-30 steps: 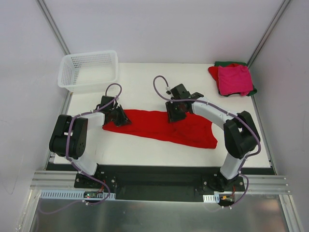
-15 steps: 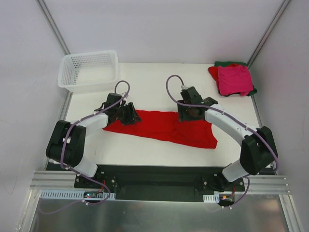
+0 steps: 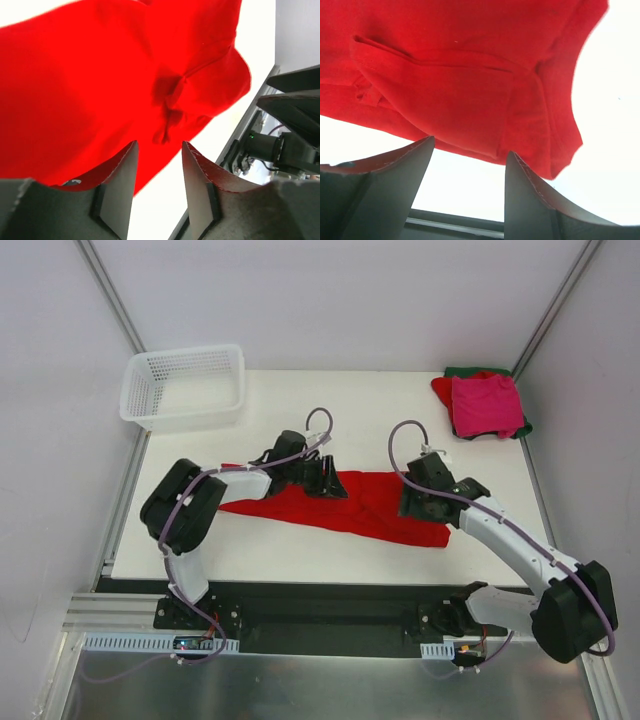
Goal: Fold and stack the t-shirts
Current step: Fold the other side of the tshirt into a rectangle
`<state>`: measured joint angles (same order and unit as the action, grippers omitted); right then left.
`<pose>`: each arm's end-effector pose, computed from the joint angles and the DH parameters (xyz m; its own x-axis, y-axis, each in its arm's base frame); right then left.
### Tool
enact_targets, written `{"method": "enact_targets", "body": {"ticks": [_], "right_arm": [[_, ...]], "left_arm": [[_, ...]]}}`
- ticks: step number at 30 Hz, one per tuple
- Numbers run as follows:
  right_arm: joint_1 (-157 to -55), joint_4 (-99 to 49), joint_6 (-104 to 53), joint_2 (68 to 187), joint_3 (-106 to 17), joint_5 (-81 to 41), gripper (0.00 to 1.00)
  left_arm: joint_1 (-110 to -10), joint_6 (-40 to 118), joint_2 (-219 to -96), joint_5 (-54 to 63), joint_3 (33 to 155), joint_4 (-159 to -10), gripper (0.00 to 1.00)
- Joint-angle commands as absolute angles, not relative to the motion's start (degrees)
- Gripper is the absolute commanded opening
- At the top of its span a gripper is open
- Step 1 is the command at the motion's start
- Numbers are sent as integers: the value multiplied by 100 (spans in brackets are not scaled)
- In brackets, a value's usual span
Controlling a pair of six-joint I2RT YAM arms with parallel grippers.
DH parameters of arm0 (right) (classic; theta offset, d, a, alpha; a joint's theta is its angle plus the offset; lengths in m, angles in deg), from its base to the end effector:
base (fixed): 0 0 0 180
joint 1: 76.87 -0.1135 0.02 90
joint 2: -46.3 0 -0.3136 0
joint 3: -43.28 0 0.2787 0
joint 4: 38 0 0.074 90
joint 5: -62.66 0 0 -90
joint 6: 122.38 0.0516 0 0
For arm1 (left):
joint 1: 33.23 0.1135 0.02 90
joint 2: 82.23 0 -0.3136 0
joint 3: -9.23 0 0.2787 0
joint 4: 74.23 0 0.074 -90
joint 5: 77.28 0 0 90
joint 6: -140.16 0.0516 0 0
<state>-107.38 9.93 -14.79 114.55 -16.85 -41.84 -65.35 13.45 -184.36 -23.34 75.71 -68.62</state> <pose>0.2210 0.1152 0.2626 -0.7934 -0.1279 -0.5951 -0.1377 0.9900 -0.0292 0.3332 -0.2451 0.1997 -0.8548 -0.0339 -0.5178 0.4371 0.4908 -0.7537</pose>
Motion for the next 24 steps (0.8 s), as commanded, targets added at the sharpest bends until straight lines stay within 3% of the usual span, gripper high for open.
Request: {"method": "enact_targets", "body": {"ticks": [1,9,24], "right_arm": [[-10571,1204,-1111,11002,-1582,-4483,64],[-10079,1249,-1207,10651,-1336,-4202,65],[-9753,888,-1365,10606,-1142,-3622,64]], "left_arm": [[-6750,1035,-18979,-2929,7932,-5653,37],[-6830,877,-19420,-3167,8257,-4887,36],[-6856,947,-19921,-3272,8679,-4895,35]]}}
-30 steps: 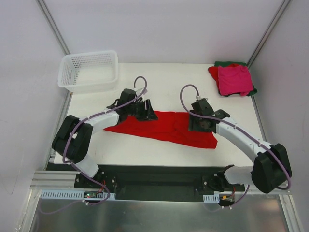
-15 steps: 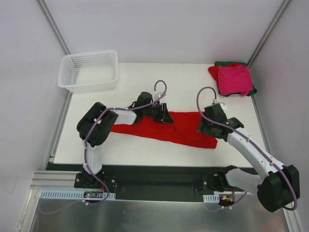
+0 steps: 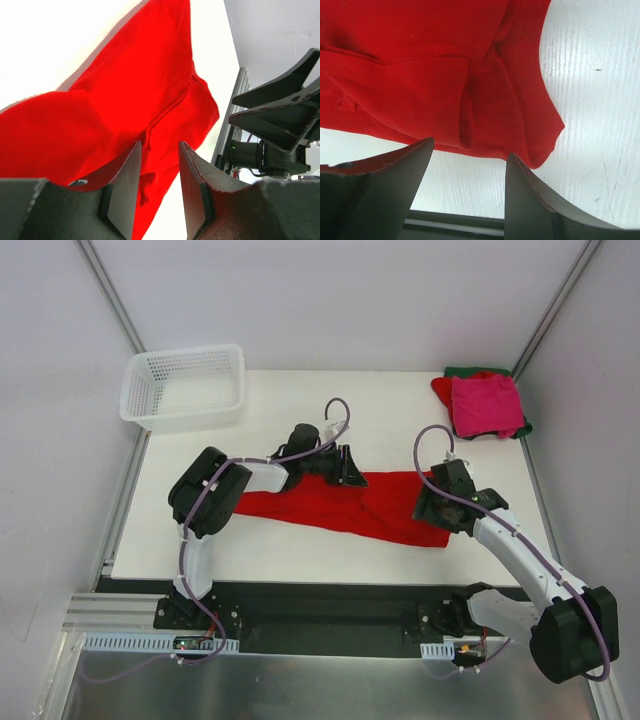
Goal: Fold and stack the t-shirts
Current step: Fold the other side of the tshirt into a rectangle
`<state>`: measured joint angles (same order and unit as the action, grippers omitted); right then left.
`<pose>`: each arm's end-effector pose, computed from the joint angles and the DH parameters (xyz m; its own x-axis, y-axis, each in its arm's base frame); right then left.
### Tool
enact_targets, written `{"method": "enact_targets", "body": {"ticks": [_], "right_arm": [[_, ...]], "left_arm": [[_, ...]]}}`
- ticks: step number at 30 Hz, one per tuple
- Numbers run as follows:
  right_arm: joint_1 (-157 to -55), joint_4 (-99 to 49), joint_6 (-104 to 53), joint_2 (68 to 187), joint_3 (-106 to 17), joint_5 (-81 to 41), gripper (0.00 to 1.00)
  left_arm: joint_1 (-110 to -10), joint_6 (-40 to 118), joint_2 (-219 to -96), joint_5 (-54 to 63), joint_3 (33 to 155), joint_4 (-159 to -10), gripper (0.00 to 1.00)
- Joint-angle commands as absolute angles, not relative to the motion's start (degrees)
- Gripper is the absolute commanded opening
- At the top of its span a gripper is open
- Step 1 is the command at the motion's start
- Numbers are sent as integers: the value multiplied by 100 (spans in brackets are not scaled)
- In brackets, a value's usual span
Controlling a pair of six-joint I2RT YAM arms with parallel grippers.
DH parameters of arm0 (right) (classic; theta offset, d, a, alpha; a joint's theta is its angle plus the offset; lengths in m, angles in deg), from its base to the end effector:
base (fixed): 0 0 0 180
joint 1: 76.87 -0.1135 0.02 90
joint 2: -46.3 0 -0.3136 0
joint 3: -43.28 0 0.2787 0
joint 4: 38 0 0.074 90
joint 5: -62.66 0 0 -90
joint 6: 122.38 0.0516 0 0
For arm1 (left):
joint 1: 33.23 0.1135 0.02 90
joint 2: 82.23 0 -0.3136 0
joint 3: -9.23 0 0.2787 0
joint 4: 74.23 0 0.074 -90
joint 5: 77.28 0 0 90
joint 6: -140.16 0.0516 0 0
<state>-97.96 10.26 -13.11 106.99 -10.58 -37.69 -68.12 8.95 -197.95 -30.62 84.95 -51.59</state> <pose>0.2036 0.0686 0.2515 -0.8074 0.0366 -0.5888 0.0089 0.9987 0.0498 0.3702 -0.3013 0.1836 -0.8122 -0.0178 -0.5831 0.5559 0.2794 -0.7829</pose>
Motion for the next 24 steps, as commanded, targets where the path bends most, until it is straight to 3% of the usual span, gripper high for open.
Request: {"method": "enact_targets", "body": {"ticks": [1,24], "right_arm": [[-9735,888,-1383,10615,-1168,-3630,64],[-9560,809,-1541,10817,-1283,-3490,64]], "left_arm": [[-6856,956,-19930,-3290,8679,-4895,35],[-7023,1360,-20176,-3325,8732,-5370,25]]}}
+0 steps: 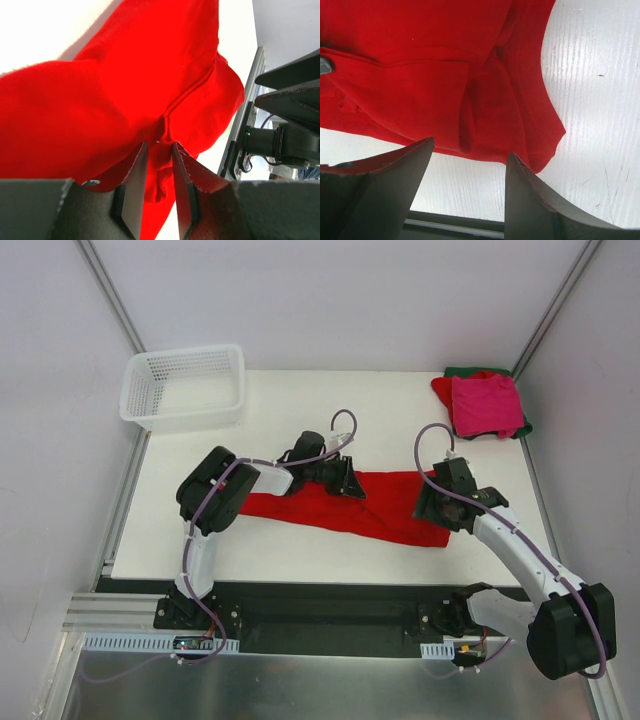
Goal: Fold and stack the t-shirts
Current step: Fold the other side of the tshirt into a rectangle
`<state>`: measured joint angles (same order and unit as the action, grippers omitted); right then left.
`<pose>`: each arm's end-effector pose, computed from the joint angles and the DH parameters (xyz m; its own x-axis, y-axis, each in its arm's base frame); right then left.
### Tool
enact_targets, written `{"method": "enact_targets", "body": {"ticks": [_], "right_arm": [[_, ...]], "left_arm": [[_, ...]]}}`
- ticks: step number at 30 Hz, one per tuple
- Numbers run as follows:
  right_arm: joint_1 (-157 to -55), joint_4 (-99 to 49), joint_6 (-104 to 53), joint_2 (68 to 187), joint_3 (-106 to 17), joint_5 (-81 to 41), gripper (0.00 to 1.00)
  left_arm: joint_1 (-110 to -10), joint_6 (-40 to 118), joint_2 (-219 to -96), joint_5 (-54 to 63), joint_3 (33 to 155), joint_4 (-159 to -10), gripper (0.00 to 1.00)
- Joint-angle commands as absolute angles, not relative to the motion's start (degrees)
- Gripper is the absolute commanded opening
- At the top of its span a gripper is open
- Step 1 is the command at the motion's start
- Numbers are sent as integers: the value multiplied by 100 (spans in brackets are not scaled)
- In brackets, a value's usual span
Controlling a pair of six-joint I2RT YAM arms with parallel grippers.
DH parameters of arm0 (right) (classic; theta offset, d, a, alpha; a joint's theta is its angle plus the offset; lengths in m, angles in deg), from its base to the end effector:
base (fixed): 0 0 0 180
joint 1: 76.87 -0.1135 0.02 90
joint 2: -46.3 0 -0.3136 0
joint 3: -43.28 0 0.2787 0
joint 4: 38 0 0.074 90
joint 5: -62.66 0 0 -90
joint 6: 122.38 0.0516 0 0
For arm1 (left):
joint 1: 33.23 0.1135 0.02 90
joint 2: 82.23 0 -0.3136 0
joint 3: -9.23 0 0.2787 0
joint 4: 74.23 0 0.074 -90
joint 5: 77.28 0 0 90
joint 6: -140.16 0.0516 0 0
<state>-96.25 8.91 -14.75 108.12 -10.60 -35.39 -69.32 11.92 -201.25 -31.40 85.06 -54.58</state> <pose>0.2099 0.0662 0.2491 -0.8116 0.0324 -0.5834 -0.0070 0.9978 0.0652 0.3644 -0.3101 0.1526 -0.8345 0.0584 -0.5480 0.5375 0.3060 -0.7858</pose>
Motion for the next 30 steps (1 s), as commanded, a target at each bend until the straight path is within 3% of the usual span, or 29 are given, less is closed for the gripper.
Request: {"method": "enact_targets", "body": {"ticks": [1,4,8,15,18,22,30], "right_arm": [[-9551,800,-1541,10817,-1283,-3481,64],[-9533,757,-1568,10852,-1292,-3463,64],[-9498,634,-1585,10958,-1292,-3393,64],[-9401,344,-1629,11248,-1362,-3288,64],[-9357,194,-1664,11441,-1441,-3165,54],[-9349,45,-1647,11600,-1511,-3050,29],[-9340,1,-1656,11749,-1520,-2954,27]], "left_arm": [[-7023,1351,-20194,-3325,8741,-5370,25],[-7041,1351,-20220,-3316,8758,-5370,21],[-7049,1325,-20255,-3308,8785,-5370,0],[-7041,1360,-20150,-3264,8715,-5414,0],[-7041,1360,-20124,-3264,8679,-5423,0],[-7041,1369,-20097,-3229,8627,-5414,0],[-7032,1378,-20088,-3220,8627,-5405,0]]}}
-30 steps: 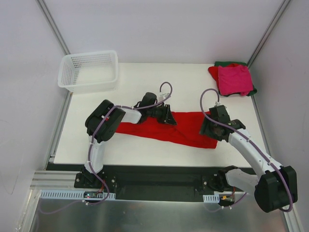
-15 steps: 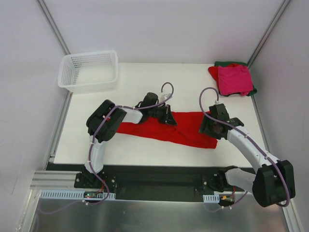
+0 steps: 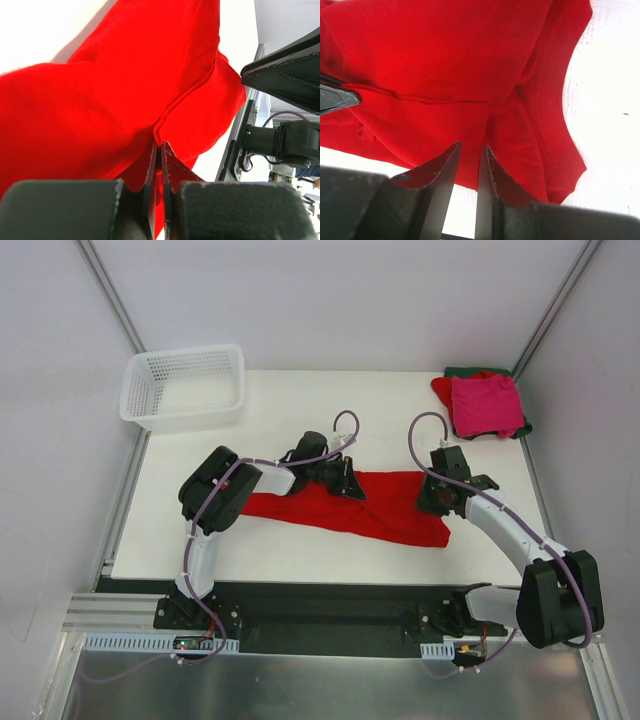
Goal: Fold and stack the t-shirts
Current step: Fold the other side of the tshirt into a rectangle
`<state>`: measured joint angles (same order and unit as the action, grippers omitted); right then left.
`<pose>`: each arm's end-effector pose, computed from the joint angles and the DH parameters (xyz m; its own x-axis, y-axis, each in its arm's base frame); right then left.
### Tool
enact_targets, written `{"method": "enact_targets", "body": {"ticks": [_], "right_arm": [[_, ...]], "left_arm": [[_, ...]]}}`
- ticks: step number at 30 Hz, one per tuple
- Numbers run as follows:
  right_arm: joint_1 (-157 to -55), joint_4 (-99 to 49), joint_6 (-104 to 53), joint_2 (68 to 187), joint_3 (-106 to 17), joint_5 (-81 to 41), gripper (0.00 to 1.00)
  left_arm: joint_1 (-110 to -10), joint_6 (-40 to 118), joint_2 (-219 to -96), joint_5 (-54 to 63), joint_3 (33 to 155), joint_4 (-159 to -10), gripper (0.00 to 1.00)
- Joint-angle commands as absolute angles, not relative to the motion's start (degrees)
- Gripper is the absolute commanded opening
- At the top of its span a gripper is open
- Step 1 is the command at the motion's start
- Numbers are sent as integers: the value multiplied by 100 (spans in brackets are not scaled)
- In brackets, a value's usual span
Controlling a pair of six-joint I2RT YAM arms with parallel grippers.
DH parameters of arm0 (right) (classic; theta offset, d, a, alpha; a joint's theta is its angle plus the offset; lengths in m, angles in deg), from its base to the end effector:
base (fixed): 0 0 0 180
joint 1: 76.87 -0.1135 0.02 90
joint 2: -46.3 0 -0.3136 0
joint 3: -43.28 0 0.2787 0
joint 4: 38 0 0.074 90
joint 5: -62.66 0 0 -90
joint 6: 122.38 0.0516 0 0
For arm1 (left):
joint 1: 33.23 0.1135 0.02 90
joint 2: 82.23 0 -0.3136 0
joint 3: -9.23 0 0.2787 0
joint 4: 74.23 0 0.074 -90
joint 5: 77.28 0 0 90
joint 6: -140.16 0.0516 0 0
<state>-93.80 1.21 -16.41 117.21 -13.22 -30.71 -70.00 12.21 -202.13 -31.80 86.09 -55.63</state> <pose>0.2514 0.0733 0.2394 -0.8113 0.0401 -0.5833 -0.0355 0.9924 0.1177 0.3636 -0.3168 0.1493 -0.8383 0.0790 -0.5395 0.5360 0.3014 -0.7886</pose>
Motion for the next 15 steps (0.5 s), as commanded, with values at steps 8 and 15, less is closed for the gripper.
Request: {"method": "enact_targets", "body": {"ticks": [8,15], "right_arm": [[-9331,-8,-1673,11758,-1441,-2927,29],[-9331,36,-1673,11705,-1336,-2953,30]], "left_arm": [[-7032,1386,-20115,-3237,8627,-5396,0],[-7041,1386,-20115,-3237,8635,-5405,0]]}}
